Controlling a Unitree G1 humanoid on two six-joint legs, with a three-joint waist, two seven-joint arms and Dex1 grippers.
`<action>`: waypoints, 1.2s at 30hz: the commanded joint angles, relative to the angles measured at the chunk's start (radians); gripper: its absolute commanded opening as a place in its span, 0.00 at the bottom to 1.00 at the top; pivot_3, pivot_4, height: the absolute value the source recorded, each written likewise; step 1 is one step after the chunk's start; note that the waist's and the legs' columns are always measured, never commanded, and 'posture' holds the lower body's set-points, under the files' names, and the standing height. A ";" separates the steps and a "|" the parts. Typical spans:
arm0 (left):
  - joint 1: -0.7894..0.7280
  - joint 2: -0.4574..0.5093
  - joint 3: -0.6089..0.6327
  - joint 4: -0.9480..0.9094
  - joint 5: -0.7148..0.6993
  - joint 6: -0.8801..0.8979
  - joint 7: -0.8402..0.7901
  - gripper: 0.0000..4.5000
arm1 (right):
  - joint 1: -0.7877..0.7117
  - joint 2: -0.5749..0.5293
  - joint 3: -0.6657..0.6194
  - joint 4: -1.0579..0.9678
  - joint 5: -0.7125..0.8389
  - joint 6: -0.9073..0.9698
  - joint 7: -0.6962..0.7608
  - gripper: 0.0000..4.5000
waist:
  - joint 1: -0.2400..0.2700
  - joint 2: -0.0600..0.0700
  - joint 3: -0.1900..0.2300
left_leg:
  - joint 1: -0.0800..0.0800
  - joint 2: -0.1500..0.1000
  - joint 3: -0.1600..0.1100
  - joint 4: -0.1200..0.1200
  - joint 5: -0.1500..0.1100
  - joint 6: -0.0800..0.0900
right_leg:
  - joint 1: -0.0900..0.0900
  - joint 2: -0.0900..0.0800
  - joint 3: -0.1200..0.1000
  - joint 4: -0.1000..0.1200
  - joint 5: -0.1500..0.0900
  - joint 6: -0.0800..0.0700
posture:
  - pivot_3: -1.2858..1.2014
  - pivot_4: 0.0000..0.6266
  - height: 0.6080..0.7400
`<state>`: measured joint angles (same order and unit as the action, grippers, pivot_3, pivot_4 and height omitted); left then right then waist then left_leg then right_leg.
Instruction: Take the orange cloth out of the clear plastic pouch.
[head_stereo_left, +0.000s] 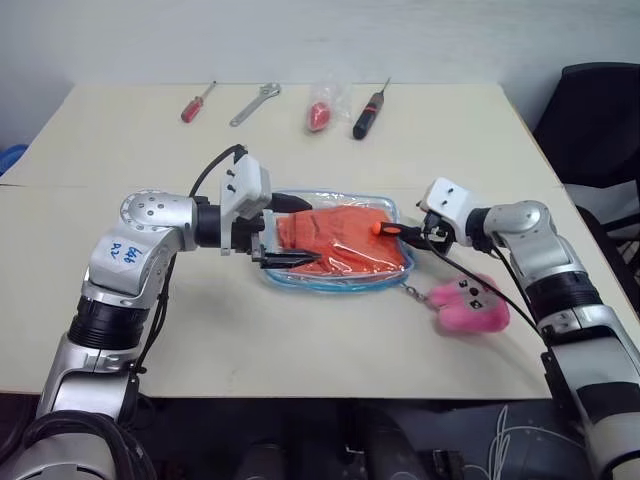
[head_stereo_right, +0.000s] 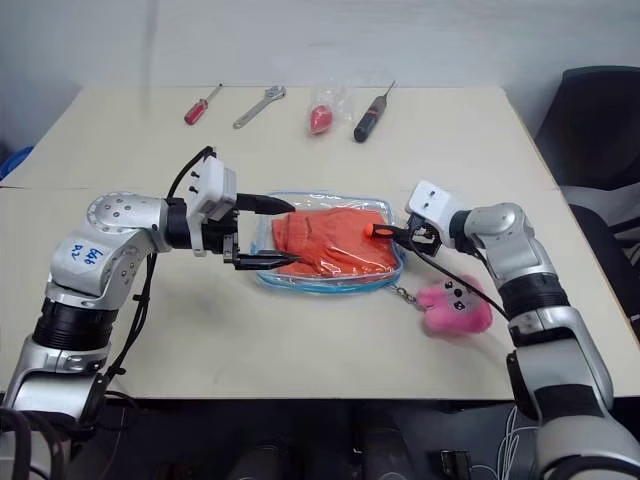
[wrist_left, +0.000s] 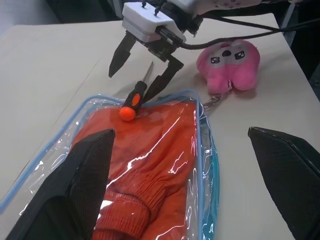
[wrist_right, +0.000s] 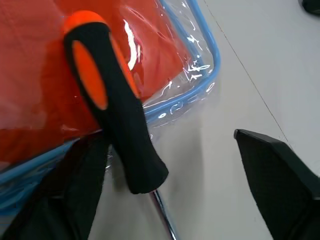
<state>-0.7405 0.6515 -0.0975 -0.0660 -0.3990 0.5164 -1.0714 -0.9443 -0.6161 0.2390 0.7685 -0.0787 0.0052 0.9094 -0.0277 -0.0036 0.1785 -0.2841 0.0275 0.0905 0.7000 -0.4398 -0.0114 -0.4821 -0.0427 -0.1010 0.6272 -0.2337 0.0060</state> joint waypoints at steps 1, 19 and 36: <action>0.005 0.010 0.016 -0.024 0.010 -0.023 0.004 1.00 | -0.044 0.010 -0.009 0.086 -0.022 -0.061 0.004 0.63 | -0.002 0.000 0.000 | 0.000 0.000 0.000 0.000 0.000 0.000 | 0.000 0.000 0.000 0.000 0.000 0.000 | 0.52 0.24 1.00; 0.012 -0.038 -0.017 -0.030 0.017 -0.053 -0.017 1.00 | 0.158 -0.245 -0.248 -0.364 0.004 0.524 -0.097 0.12 | 0.019 0.000 0.000 | -0.002 0.000 -0.005 0.000 0.000 0.000 | -0.001 -0.002 -0.001 -0.001 0.000 0.000 | 0.52 0.24 1.00; -0.056 -0.115 -0.066 0.037 0.034 -0.111 -0.086 1.00 | 0.451 -0.198 -0.532 -0.602 0.197 0.796 -0.279 0.80 | 0.000 0.000 0.000 | 0.000 0.000 0.000 -0.002 0.000 -0.001 | 0.002 0.002 0.006 0.001 0.000 0.000 | 0.52 0.24 1.00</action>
<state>-0.7801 0.5277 -0.1717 -0.0199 -0.3673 0.4262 -1.1490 -0.4884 -0.7785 -0.2577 0.2351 0.1039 0.7928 0.6353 -0.0274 -0.0034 0.1784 -0.2836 0.0277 0.0904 0.6984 -0.4395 -0.0121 -0.4809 -0.0409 -0.0950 0.6281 -0.2336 0.0063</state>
